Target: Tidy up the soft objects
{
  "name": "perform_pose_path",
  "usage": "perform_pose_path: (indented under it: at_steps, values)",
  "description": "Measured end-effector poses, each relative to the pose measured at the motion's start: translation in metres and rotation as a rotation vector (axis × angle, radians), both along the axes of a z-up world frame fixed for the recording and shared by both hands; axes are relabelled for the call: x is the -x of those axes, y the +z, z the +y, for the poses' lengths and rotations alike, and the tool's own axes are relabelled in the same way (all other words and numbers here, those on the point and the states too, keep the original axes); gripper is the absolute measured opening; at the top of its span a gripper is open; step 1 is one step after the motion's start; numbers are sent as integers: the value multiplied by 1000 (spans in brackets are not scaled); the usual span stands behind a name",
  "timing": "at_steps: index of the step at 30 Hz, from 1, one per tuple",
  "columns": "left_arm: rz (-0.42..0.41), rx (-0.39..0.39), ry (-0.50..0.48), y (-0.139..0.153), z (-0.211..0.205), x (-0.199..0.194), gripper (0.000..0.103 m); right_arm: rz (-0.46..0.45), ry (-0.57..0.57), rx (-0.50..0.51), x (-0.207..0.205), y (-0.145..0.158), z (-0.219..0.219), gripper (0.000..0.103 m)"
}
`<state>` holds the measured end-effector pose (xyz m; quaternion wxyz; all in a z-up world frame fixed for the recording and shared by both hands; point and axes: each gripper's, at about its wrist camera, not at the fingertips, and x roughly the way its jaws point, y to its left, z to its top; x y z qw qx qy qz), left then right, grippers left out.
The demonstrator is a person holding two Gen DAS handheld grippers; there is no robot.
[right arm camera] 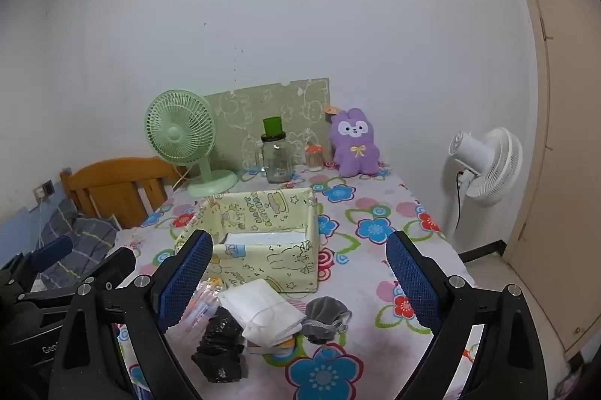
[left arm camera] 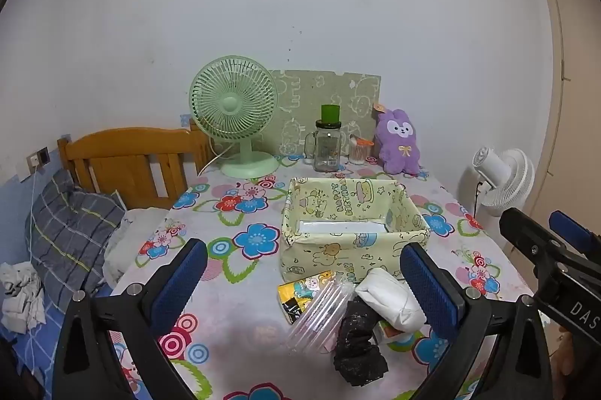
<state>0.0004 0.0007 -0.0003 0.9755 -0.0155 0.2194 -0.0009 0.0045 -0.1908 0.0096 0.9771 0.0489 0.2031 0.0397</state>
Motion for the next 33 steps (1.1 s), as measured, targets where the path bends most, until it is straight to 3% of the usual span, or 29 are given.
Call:
perform_pose_path:
  at_steps: [10,33]
  values:
    - [12,8,-25,8,5,-4,103,-4,-11,-6,4,1,0,95]
    - [21,9,-24,-5,-4,-9,103,17,-4,-22,-1,1,1,95]
